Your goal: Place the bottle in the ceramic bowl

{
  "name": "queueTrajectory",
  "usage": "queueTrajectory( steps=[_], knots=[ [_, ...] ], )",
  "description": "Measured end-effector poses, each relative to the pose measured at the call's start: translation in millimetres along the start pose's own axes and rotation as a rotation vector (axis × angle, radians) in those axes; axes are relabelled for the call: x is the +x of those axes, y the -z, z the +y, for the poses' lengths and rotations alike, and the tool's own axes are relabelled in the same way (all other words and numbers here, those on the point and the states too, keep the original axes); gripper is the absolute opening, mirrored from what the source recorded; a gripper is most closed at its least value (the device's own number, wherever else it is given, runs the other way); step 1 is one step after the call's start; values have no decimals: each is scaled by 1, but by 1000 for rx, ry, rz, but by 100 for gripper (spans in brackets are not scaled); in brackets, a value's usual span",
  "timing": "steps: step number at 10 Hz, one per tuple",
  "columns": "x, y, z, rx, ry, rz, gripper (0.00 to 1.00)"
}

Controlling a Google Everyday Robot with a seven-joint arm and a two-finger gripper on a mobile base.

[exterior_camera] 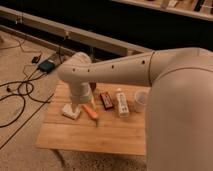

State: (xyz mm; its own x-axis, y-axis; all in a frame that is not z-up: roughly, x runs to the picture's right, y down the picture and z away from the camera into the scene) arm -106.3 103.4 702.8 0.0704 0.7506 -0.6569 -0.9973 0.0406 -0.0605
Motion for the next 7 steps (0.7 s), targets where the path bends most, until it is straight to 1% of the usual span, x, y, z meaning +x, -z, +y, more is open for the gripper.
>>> queueTrajectory(
  steps=[2,4,5,6,7],
  knots=[
    [-2,0,0,-2,1,0,65],
    [-13,-3,-14,3,-10,-2,65],
    [-18,-5,-24,6,-20,-2,65],
    [-22,-6,-43,14,-37,-6,65],
    [-22,-6,-55,16,-45,-7,65]
  ],
)
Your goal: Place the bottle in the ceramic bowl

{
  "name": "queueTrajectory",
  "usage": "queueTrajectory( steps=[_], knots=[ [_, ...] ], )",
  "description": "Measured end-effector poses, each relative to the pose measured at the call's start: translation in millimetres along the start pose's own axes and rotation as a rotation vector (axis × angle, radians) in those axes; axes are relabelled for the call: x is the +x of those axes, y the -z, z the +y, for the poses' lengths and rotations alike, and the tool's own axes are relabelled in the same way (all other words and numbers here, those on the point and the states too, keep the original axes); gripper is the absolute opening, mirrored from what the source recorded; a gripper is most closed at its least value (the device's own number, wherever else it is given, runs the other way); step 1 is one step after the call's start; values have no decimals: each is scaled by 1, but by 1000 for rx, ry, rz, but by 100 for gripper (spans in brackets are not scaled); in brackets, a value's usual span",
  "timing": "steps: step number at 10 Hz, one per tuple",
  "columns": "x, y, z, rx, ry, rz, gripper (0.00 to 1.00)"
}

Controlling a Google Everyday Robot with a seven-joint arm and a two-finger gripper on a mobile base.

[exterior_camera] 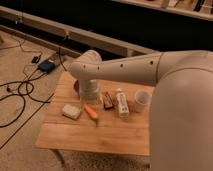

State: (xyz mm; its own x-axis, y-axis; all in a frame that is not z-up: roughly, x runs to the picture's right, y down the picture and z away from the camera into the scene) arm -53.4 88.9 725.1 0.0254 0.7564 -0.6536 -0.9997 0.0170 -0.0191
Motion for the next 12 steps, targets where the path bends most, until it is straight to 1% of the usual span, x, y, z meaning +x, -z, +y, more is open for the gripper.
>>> queueTrajectory(
  steps=[2,4,5,6,7,9,12],
  knots=[
    [9,-3,-29,9,-19,9,65],
    [28,-11,-62,25,-54,30,65],
    [33,-14,-71,30,-64,36,65],
    [44,-21,-89,45,-92,53,65],
    [49,-24,-100,55,-110,61,65],
    [55,-31,-132,76,-162,79,65],
    [59,-44,-169,95,-179,106,65]
  ],
)
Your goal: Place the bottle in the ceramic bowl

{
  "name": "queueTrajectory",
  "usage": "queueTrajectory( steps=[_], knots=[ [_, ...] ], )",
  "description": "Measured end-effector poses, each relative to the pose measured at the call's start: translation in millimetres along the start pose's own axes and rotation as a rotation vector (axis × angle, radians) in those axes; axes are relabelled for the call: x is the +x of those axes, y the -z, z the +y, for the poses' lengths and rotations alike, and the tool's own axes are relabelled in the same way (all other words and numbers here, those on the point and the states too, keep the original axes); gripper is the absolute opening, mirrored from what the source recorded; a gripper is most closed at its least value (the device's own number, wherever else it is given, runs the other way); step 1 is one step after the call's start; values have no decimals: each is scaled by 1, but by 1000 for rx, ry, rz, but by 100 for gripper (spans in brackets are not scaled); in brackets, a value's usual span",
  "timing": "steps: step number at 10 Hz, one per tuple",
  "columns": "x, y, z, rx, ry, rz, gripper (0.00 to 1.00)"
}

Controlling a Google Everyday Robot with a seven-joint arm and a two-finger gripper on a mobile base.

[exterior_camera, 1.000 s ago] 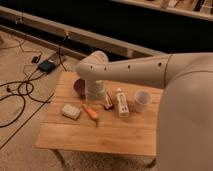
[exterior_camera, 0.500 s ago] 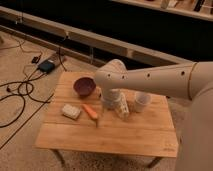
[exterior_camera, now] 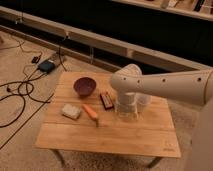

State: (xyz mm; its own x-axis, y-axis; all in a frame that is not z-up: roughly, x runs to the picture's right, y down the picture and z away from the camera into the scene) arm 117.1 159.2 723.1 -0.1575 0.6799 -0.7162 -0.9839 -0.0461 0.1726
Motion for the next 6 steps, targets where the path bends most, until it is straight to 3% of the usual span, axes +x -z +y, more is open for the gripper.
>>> queueTrajectory(
  steps=[2,6],
  knots=[
    [-11,-13,-20,8,15,6,65],
    [-40,-32,-32,15,82,0,65]
  ],
)
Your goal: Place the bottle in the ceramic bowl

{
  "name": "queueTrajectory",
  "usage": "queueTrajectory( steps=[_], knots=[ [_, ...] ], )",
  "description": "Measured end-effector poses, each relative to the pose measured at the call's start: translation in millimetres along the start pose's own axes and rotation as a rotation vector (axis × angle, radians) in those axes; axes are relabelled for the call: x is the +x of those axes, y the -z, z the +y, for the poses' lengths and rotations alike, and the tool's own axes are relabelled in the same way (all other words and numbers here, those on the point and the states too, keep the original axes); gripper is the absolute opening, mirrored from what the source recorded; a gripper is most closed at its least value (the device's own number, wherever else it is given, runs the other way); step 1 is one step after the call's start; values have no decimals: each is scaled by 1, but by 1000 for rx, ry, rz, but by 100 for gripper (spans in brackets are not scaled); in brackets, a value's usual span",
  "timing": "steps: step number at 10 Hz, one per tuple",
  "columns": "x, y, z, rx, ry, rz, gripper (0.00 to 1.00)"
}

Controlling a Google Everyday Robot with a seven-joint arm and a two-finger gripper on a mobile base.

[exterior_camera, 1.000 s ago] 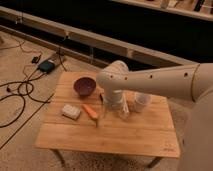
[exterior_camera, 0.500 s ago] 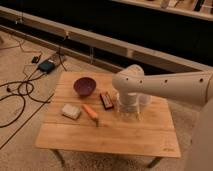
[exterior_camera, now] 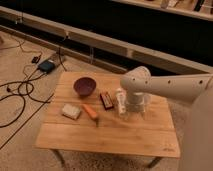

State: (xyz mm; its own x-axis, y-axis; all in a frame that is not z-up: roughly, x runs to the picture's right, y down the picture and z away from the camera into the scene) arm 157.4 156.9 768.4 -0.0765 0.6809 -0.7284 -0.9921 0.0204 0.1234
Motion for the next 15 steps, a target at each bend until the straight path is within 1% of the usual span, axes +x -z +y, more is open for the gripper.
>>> queueTrajectory(
  steps=[1,2,4,5,8,10,12,15],
  knots=[
    [-14,-5,3,-3,30,-8,65],
    [-21,-7,5,-5,45,-15,65],
    [-47,-9,17,-17,91,-50,65],
    [-55,-11,20,-20,102,-59,65],
    [-75,-20,25,-24,108,-79,65],
    [-84,-26,29,-26,109,-85,65],
    [-93,-32,35,-28,113,-86,65],
    [-112,-38,49,-42,119,-101,65]
  ],
)
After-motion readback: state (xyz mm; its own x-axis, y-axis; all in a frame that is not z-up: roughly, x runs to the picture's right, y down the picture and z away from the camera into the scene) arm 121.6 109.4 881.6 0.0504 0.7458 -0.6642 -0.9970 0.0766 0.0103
